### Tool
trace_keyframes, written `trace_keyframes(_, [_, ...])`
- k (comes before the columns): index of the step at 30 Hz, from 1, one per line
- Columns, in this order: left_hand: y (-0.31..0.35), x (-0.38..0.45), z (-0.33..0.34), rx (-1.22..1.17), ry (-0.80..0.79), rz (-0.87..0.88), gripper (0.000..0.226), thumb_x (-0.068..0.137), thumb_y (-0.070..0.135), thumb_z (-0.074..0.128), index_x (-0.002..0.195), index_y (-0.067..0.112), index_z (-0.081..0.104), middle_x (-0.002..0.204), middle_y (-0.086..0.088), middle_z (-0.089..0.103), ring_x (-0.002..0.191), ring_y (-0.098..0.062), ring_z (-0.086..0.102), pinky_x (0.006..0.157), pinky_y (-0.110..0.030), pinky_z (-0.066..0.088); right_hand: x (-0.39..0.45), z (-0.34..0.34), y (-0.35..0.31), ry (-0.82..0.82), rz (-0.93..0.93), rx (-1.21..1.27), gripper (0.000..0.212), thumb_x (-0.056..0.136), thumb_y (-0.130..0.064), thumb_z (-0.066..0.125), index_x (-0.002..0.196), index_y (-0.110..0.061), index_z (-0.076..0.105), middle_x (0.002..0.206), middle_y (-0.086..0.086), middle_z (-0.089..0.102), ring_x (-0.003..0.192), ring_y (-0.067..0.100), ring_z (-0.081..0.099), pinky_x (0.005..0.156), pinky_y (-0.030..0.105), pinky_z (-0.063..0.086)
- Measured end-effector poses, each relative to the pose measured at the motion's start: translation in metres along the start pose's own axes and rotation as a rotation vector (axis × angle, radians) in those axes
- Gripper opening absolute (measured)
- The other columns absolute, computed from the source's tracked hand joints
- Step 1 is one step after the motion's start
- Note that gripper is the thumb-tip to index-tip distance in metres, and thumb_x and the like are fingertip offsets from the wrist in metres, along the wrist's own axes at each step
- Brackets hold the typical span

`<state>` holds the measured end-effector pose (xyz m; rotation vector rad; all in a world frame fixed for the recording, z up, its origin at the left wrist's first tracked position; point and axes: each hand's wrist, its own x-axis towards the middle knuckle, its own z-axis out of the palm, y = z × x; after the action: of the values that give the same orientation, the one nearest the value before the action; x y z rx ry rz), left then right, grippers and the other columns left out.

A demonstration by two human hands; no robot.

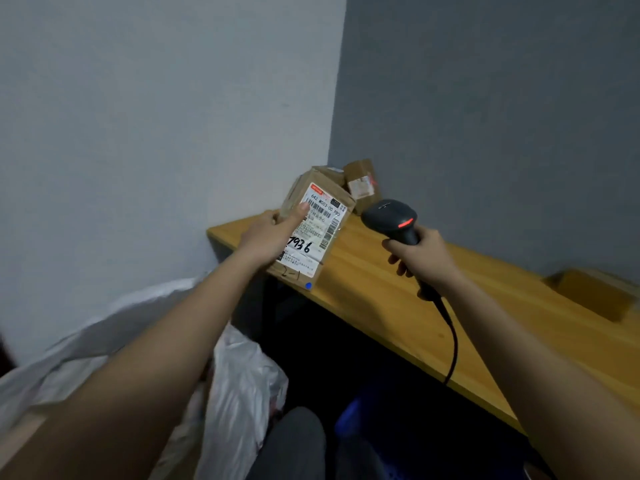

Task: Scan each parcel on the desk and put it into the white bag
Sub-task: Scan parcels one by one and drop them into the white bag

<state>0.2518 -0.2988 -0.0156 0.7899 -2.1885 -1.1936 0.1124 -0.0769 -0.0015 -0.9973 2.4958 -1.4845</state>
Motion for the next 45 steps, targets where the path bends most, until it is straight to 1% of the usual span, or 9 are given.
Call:
trace_keyframes(7, [-0.064, -0.071, -0.119, 0.24, 0.281, -0.147, 0.093, 0.057, 0.096, 0.032, 0.113, 0.024, 0.052, 0.118, -0.005, 0.059, 0.115, -0.03, 0.051, 0.095, -0.043, 0.044, 0.005, 0.131, -0.047, -0.24, -0.044, 0.079, 0.011, 0.09, -0.017, 0.065, 0.095, -0.012, 0.057, 0.073, 0.011, 0.064, 0.05, 0.019, 0.056, 0.047, 0.028, 0.042])
trace_keyframes(10, [-0.095, -0.105, -0.154, 0.333, 0.325, -0.265, 0.102, 0.05, 0.097, 0.03, 0.115, 0.023, 0.053, 0.115, -0.004, 0.059, 0.113, -0.029, 0.052, 0.095, -0.043, 0.045, 0.0, 0.176, -0.057, -0.287, -0.071, 0.082, 0.007, 0.088, -0.015, 0.066, 0.09, -0.011, 0.06, 0.066, 0.009, 0.061, 0.043, 0.016, 0.053, 0.044, 0.026, 0.041])
trace_keyframes(16, [-0.161, -0.148, -0.154, 0.527, 0.193, -0.453, 0.108, 0.047, 0.102, 0.027, 0.108, 0.019, 0.06, 0.105, -0.005, 0.064, 0.098, -0.028, 0.058, 0.088, -0.041, 0.05, -0.001, 0.214, -0.047, -0.298, -0.043, 0.072, 0.009, 0.082, -0.018, 0.067, 0.079, -0.02, 0.059, 0.064, 0.007, 0.064, 0.05, 0.021, 0.058, 0.057, 0.035, 0.047])
trace_keyframes(21, [-0.212, -0.14, -0.106, 0.567, 0.054, -0.575, 0.093, 0.072, 0.089, 0.036, 0.121, 0.014, 0.06, 0.121, -0.014, 0.063, 0.109, -0.032, 0.058, 0.094, -0.041, 0.046, -0.006, 0.21, -0.024, -0.29, 0.008, 0.034, 0.008, 0.084, -0.017, 0.067, 0.08, -0.015, 0.059, 0.065, 0.008, 0.062, 0.049, 0.021, 0.057, 0.051, 0.032, 0.045])
trace_keyframes(26, [-0.218, -0.108, -0.067, 0.48, 0.078, -0.512, 0.087, 0.089, 0.068, 0.042, 0.146, 0.003, 0.031, 0.148, -0.023, 0.033, 0.135, -0.038, 0.035, 0.106, -0.048, 0.034, -0.003, 0.198, 0.001, -0.275, 0.05, -0.009, 0.013, 0.087, -0.018, 0.067, 0.095, -0.01, 0.061, 0.069, 0.008, 0.064, 0.052, 0.021, 0.058, 0.051, 0.031, 0.045])
trace_keyframes(29, [-0.212, -0.097, -0.061, 0.568, 0.206, -0.323, 0.045, 0.1, 0.047, 0.036, 0.106, 0.011, 0.062, 0.101, -0.011, 0.065, 0.098, -0.029, 0.062, 0.074, -0.037, 0.048, 0.001, 0.186, 0.008, -0.281, 0.057, -0.03, 0.015, 0.09, -0.02, 0.066, 0.101, -0.012, 0.059, 0.077, 0.011, 0.066, 0.058, 0.022, 0.06, 0.054, 0.032, 0.046])
trace_keyframes(33, [-0.174, -0.09, -0.067, 0.53, 0.383, -0.101, 0.027, 0.101, 0.037, 0.039, 0.093, 0.014, 0.053, 0.08, 0.0, 0.056, 0.073, -0.019, 0.054, 0.054, -0.029, 0.032, 0.007, 0.177, 0.016, -0.278, 0.087, -0.022, 0.019, 0.089, -0.018, 0.065, 0.105, -0.009, 0.059, 0.076, 0.011, 0.064, 0.055, 0.021, 0.058, 0.052, 0.03, 0.045])
trace_keyframes(37, [-0.129, -0.06, -0.058, 0.557, 0.366, 0.081, 0.027, 0.1, 0.036, 0.041, 0.1, 0.015, 0.056, 0.087, 0.001, 0.056, 0.079, -0.02, 0.054, 0.063, -0.031, 0.036, 0.019, 0.164, 0.019, -0.248, 0.104, -0.021, 0.019, 0.089, -0.02, 0.065, 0.104, -0.009, 0.06, 0.075, 0.012, 0.065, 0.054, 0.023, 0.058, 0.053, 0.032, 0.046])
trace_keyframes(45, [-0.055, 0.074, 0.01, 0.575, 0.166, 0.161, 0.032, 0.098, 0.039, 0.04, 0.108, 0.014, 0.058, 0.105, -0.008, 0.066, 0.1, -0.03, 0.06, 0.077, -0.037, 0.049, 0.107, 0.102, 0.012, -0.108, 0.13, -0.03, 0.006, 0.089, -0.019, 0.062, 0.093, -0.017, 0.059, 0.078, 0.009, 0.065, 0.059, 0.02, 0.06, 0.052, 0.03, 0.045])
